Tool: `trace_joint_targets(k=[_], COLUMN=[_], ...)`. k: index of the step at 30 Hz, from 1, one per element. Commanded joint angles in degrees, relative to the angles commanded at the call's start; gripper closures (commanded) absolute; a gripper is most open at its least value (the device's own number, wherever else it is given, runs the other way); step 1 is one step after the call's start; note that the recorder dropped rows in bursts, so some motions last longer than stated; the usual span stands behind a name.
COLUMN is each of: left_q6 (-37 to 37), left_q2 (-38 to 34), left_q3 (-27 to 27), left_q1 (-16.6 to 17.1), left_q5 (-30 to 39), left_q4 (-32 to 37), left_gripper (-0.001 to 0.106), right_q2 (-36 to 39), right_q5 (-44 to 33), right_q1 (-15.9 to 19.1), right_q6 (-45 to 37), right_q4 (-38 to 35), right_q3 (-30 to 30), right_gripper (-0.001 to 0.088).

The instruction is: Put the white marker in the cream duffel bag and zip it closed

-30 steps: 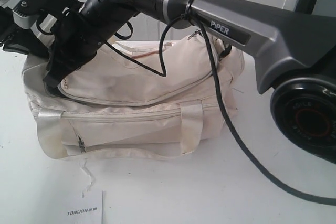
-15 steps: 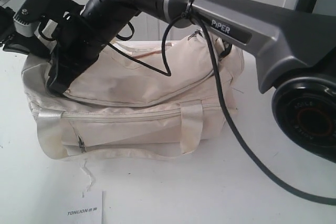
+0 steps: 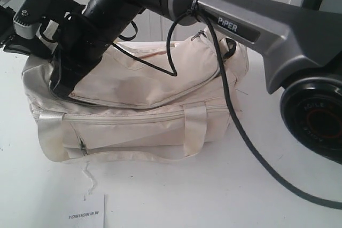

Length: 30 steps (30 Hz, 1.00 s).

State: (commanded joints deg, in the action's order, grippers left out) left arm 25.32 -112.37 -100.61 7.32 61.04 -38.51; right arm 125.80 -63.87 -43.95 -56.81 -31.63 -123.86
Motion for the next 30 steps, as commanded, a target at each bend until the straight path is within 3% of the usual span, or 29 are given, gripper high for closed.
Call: trace_joint_targets(k=[30], left_q6=[-0.12], left_q2=[0.0], left_q3=[0.0], left_q1=[0.0], left_q5=[-0.25], left_q4=[0.0], left_gripper=[0.105], right_q2=[0.0], right_q5=[-3.37], right_q1=[0.0], right_q6=[-0.12], right_q4=[0.56], right_q3=[0.0], right_gripper=[0.0868])
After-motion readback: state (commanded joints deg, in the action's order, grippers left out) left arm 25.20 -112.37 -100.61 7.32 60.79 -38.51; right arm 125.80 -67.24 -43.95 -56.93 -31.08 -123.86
